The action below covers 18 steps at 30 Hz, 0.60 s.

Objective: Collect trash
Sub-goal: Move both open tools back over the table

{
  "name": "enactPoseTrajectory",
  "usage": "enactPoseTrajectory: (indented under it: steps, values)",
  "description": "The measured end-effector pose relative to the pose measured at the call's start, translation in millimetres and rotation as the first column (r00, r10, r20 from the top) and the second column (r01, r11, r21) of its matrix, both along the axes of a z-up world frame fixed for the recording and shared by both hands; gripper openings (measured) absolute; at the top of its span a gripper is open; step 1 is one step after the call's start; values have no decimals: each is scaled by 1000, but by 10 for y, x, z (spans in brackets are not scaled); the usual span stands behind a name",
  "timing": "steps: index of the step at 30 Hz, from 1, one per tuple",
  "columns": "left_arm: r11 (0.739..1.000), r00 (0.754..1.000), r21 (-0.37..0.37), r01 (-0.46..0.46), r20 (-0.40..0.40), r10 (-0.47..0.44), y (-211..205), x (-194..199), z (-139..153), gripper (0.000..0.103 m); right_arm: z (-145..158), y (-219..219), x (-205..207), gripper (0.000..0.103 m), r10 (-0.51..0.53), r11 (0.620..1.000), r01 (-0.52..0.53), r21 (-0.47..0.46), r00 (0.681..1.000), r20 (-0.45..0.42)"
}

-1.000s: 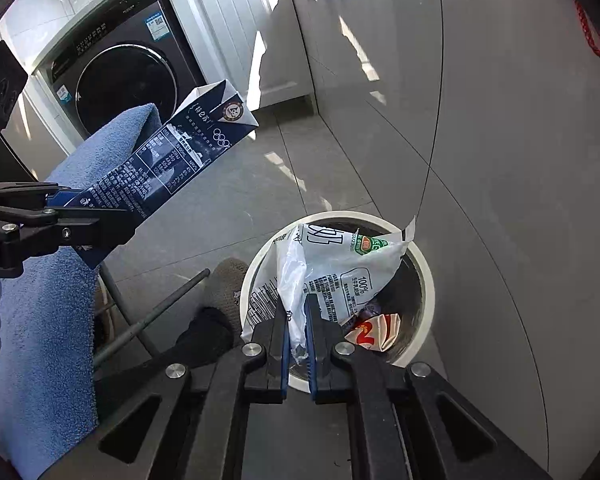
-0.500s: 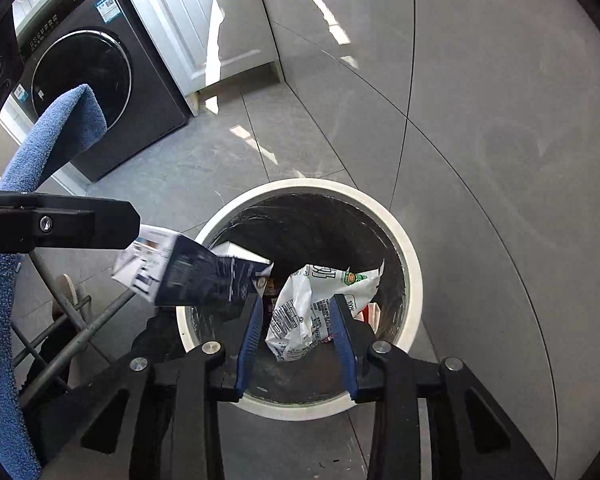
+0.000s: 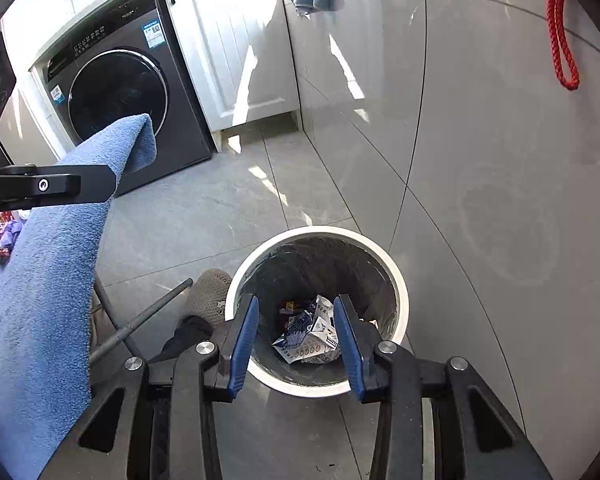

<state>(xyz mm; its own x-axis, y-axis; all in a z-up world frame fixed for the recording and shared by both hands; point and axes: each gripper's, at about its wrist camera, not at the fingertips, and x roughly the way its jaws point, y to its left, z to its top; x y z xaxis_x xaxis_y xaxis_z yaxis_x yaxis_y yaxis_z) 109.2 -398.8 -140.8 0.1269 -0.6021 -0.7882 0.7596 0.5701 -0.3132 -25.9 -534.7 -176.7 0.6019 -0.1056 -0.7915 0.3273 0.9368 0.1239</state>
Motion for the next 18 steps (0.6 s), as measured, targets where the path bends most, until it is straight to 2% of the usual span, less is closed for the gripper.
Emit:
enactPoseTrajectory:
  steps: [5,10,14,18]
  values:
    - [997,994,-13,-71,83,72,807,-138,355,58,463,441,-134,39,74,996,-70,-47,992,97]
    - [985,971,-24,-169,165,171,1620,-234,623,58,848,867,-198,39,140,988,-126,-86,973,182]
    - [964,940,-62,-259,212,266,2304,-306,822,58,1118,1200,-228,39,191,979,-168,-114,953,236]
    - [934,893,-96,-343,274,356,2973,-450,959,64,1355,1496,-301,41,242,967,-208,-148,933,265]
